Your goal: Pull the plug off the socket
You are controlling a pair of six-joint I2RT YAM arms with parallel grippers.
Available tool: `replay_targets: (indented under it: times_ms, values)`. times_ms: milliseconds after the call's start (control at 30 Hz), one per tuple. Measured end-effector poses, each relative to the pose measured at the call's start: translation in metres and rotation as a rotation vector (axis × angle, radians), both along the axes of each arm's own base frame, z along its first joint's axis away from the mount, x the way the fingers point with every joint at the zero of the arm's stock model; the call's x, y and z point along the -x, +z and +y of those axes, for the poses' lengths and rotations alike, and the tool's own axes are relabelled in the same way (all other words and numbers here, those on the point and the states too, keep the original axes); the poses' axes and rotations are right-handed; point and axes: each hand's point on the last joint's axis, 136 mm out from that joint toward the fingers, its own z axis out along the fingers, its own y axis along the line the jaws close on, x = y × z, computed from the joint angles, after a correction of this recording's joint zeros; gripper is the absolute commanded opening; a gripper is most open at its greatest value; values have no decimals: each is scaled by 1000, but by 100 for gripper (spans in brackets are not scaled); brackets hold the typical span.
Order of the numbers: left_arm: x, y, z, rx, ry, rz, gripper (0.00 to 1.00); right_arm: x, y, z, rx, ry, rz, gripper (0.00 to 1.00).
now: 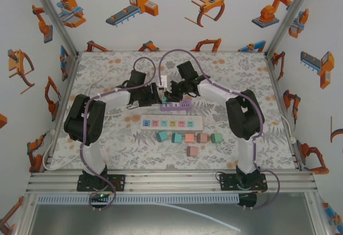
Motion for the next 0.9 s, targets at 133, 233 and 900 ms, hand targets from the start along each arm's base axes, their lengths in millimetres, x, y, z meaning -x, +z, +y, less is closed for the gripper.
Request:
replay_targets:
  times_ms: [133,233,900]
  values:
    - [-1,0,0,-1,1,-5,58,-1,1,-1,-4,-12,10,14]
    - [-1,1,-1,-1,0,-9,57,-1,6,-2,-17,-15,17,13]
    - [21,35,6,-19,-50,-39,61,-11,106,-34,-251,-476,102,13]
